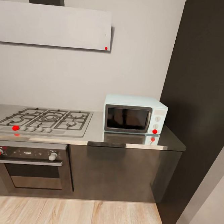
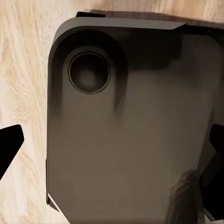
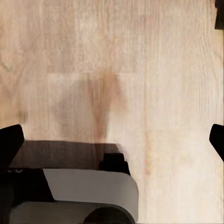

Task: In the kitchen, take the popcorn bag from the countertop, put it into the microwave, and heat it until the popcorn is cooked so the cooked popcorn ends up inside the bag.

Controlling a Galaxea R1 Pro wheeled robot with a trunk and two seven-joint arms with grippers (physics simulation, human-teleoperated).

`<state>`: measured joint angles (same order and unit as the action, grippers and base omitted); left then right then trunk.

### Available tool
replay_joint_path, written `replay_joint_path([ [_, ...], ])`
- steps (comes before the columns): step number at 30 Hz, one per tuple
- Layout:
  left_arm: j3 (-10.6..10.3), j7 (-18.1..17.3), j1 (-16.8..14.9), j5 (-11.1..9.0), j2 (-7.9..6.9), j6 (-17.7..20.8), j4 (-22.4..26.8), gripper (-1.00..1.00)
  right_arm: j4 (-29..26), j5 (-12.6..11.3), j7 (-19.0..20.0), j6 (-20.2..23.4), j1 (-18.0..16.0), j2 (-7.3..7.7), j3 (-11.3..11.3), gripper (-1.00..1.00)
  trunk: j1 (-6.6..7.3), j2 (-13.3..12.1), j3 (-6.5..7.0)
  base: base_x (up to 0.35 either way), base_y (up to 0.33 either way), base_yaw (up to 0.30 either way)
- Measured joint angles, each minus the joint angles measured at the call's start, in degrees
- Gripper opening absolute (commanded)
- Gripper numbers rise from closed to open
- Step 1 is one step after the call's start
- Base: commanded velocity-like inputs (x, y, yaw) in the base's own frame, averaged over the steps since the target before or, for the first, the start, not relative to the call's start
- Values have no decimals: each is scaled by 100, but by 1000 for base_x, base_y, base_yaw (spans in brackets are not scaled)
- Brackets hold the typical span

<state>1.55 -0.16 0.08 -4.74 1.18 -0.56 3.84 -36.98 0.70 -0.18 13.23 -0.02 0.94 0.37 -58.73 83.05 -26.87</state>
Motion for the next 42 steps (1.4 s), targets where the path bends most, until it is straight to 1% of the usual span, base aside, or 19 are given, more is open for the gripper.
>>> replay_joint_path([
  [4, -2, 1, 0, 5, 3, 0, -3, 100, -1548, 21, -5, 804, 0, -6, -7, 100, 0, 0, 0, 0, 0, 0],
  [7, -4, 5, 0, 5, 4, -2, -3, 100, -2351, 25, -20, 1426, -71, -15, -5, 100, 0, 0, 0, 0, 0, 0],
  [9, -7, 4, 0, 5, 4, -3, -4, 100, -3049, 19, -56, 2204, -655, -42, -2, 100, 0, 0, 0, 0, 0, 0],
  [11, -8, 2, 0, 5, 4, -3, -4, 100, -3268, 16, -78, 2722, -1145, -71, 2, 100, 0, -1, 1, 0, 0, 0],
  [13, -8, 1, 0, 5, 4, -2, -4, 100, -3382, 16, -121, 3331, -1979, -94, 0, 100, 0, 0, 0, 0, 0, 0],
  [17, -8, 0, 0, 5, 4, -2, -4, 100, -3426, 13, -351, 3830, -3030, -106, -8, 100, 0, 0, 0, 0, 0, 0],
  [20, -8, 0, 0, 11, 4, 0, -4, 100, -3655, 11, -708, 4131, -3559, -117, -11, 100, 0, 0, 1, 0, 0, 0],
  [23, -8, 0, 0, 13, 4, 0, -4, 100, -4423, 1, -1154, 4646, -3854, -309, -10, 100, 0, 0, 0, 0, 0, 0],
  [24, -8, 0, 0, 13, 4, 0, -4, 100, -4595, 2, -1279, 4650, -3938, -416, -5, 100, 0, 0, 0, 0, 0, 0],
  [25, -8, 0, -1, 13, 4, -2, -5, 100, -4771, -14, -1593, 4644, -4106, -682, 4, 100, 0, 0, 1, 0, 0, 0],
  [27, -8, 0, 0, 13, 4, -1, -4, 100, -4881, -5, -2048, 4645, -4276, -986, 33, 100, 0, 0, 0, 0, 0, 0],
  [28, -8, 0, 0, 13, 4, -1, -4, 100, -4923, -1, -2174, 4646, -4309, -1054, 84, 100, 0, 0, 0, 0, 0, 0],
  [29, -8, 0, 0, 13, 4, -2, -4, 100, -4999, -16, -2301, 4641, -4343, -1094, 336, 100, 0, 0, 0, 0, 0, 0],
  [31, -8, 0, 0, 13, 4, -2, -4, 100, -5047, -8, -2370, 4642, -4363, -1094, 714, 100, 0, 0, 0, 0, 0, 0],
  [34, -8, 0, 0, 12, 4, 0, -3, 100, -5046, -44, -2349, 4646, -4369, -1094, 824, 100, 0, 0, 0, 0, 0, 0],
  [37, -8, 0, 0, 11, 4, -1, -2, 100, -5024, -114, -2161, 4560, -4370, -1080, 674, 100, 0, 0, 0, 0, 0, 0],
  [39, -8, 0, 0, 11, 4, -1, 1, 100, -4979, -168, -1763, 4272, -4370, -1008, 490, 100, 0, 0, 0, 0, 0, 0],
  [40, -9, 0, 0, 9, 4, -3, 4, 100, -4868, -175, -1350, 4022, -4370, -861, 380, 100, 0, 0, -1, 0, 0, 0],
  [42, -9, 0, 0, 8, 4, -3, 5, 100, -4708, -186, -914, 3820, -4370, -633, 287, 100, 0, 0, -1, 0, 0, 0],
])
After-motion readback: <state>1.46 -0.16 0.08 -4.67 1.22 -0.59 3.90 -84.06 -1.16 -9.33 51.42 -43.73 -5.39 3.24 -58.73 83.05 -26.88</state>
